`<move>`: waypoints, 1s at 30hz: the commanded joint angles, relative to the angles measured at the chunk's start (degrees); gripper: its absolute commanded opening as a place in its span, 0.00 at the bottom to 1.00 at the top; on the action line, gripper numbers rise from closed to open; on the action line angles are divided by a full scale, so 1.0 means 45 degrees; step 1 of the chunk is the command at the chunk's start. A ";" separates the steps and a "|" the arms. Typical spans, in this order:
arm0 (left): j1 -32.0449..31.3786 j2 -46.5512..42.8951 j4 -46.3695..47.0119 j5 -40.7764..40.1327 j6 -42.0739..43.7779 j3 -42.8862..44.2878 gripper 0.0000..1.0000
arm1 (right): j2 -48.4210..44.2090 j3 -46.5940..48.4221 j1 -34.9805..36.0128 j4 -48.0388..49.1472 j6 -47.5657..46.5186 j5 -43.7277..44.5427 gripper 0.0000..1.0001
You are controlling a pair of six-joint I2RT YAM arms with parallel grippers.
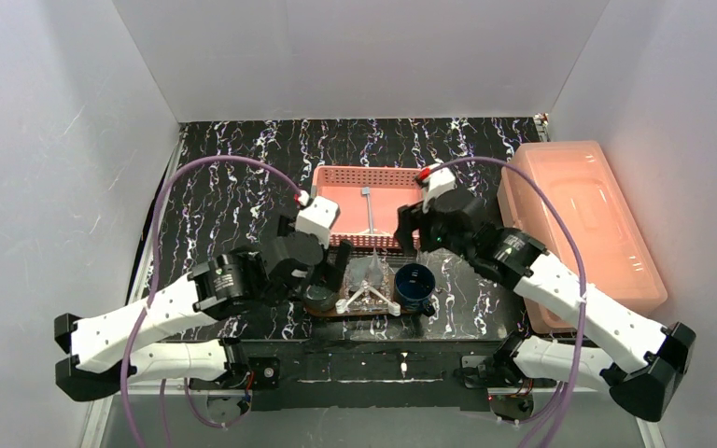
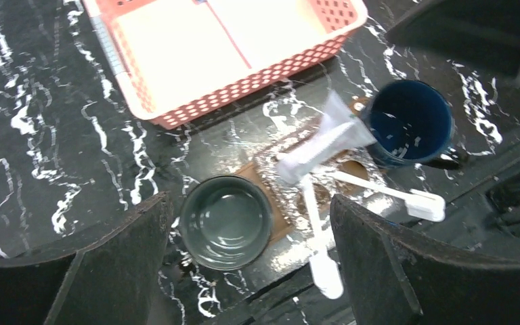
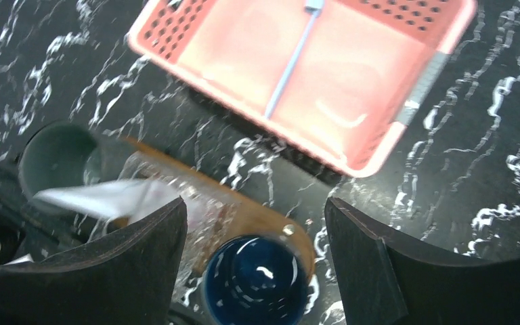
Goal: Prepare toiletry sets of a toothbrush and toothpaste on the tray
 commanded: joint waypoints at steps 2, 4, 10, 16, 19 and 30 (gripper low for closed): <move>0.2023 -0.0727 -0.1174 0.1043 0.0488 0.0606 0.86 | 0.0316 0.0401 -0.2749 0.0781 -0.0261 -0.2138 0.83; 0.2942 -0.0881 -0.1430 0.1513 0.0536 0.0539 0.86 | 0.0462 0.0407 -0.3500 0.0864 -0.0242 -0.2799 0.83; 0.5615 -0.1303 -0.1634 0.3026 0.0710 -0.0130 0.87 | 0.0394 -0.0033 -0.5889 0.1708 -0.0020 -0.4715 0.85; 0.6988 -0.1748 -0.1636 0.3501 0.0922 -0.0515 0.90 | 0.0349 -0.0586 -0.7796 0.2203 0.0136 -0.6498 0.86; 0.7169 -0.1923 -0.1853 0.3522 0.0738 -0.0774 0.94 | -0.0224 -0.0925 -0.7845 0.2335 0.0237 -0.6341 0.87; 0.7165 -0.2799 -0.1568 0.3668 0.0439 -0.1956 0.98 | -0.1859 -0.1340 -0.7835 0.1384 0.0261 -0.4732 0.98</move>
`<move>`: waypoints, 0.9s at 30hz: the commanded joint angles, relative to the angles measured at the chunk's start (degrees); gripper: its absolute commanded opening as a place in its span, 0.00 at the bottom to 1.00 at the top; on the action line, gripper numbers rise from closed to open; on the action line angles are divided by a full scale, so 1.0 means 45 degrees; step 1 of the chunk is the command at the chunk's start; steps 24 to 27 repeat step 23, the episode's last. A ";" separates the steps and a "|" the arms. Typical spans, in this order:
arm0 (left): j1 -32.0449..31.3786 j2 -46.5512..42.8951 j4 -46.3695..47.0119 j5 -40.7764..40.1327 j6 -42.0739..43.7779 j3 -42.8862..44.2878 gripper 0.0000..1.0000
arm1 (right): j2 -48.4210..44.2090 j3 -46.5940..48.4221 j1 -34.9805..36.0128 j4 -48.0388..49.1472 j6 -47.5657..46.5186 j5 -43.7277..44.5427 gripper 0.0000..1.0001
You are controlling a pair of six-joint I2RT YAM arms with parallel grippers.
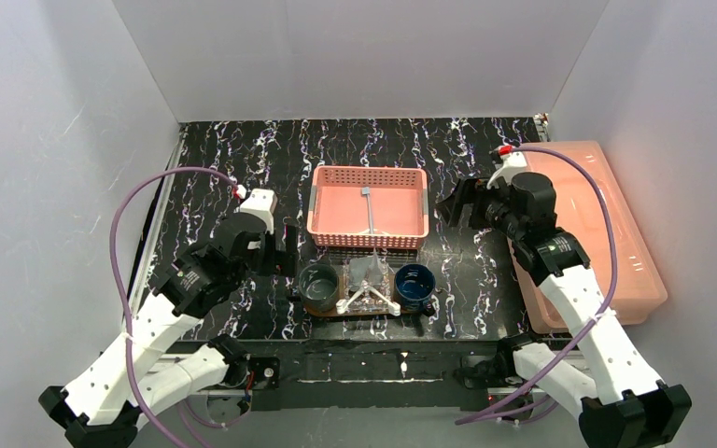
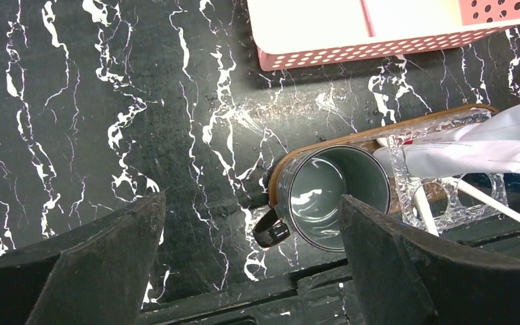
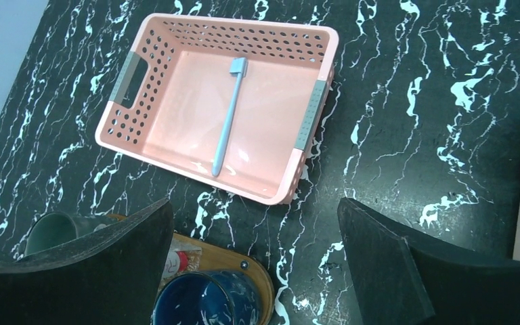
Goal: Prepare toiletry sets of a toothbrush and toothpaste on the tray
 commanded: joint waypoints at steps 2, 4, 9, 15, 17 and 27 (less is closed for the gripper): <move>0.0041 -0.0641 0.0145 0.0032 -0.0114 -0.0400 0.98 | -0.0337 -0.0072 -0.0035 -0.0298 -0.0050 0.0628 0.98; 0.0048 -0.1011 0.0483 0.0216 -0.0096 -0.0634 0.98 | -0.0467 -0.0122 -0.0030 -0.0235 -0.0039 0.0600 0.98; 0.0040 -0.2154 0.1153 0.0260 -0.0097 -0.1304 0.98 | -0.0605 -0.0090 -0.0025 -0.0202 -0.0099 0.0347 0.98; 0.0051 -0.2748 0.1466 0.0189 0.0090 -0.1628 0.98 | -0.0589 -0.0234 -0.0035 -0.0083 -0.0094 0.0195 0.98; 0.0043 -0.2808 0.1467 0.0343 0.0312 -0.1684 0.98 | -0.0569 -0.0277 -0.0035 -0.0048 -0.0088 0.0147 0.98; 0.0040 -0.3027 0.1418 -0.0199 0.0279 -0.1685 0.98 | -0.0592 -0.0263 -0.0035 -0.0065 -0.0087 0.0094 0.98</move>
